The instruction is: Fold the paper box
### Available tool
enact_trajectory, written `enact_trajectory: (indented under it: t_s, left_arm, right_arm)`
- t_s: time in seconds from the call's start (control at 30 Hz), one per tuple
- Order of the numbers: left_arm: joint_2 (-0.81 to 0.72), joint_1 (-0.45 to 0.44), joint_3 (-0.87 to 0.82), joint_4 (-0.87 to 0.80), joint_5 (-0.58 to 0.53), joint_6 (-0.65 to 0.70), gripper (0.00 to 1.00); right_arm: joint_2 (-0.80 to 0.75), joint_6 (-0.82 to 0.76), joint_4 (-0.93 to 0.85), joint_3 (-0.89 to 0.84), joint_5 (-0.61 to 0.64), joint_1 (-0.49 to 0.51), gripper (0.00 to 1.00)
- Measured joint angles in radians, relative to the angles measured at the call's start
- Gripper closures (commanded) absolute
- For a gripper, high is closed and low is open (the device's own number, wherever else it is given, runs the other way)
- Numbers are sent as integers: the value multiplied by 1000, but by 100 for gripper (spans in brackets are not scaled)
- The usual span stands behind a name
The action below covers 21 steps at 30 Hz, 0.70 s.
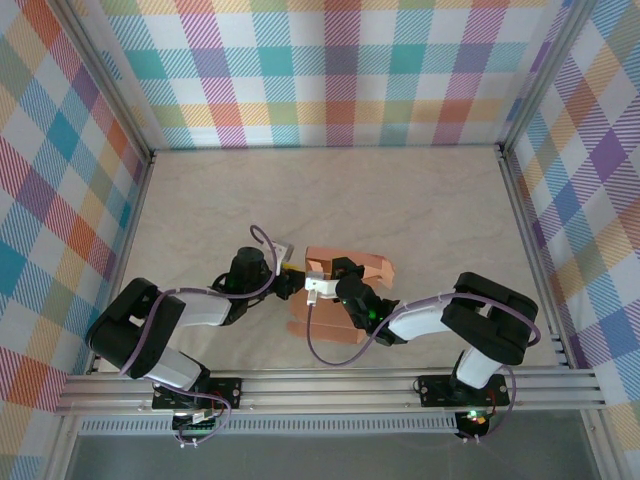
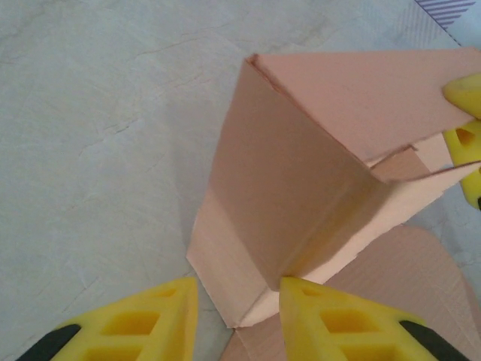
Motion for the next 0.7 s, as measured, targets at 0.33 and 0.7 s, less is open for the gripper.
enact_trajectory:
  t_s: [0.33,0.7]
  left_arm:
    - [1,-10,-16,6,-7,11,66]
    - [62,-16,27,27,23,21,67]
  right_arm:
    - [0,14,-10,4,-4,-2,100]
    - [0,33,-33,13,-3,-2,100]
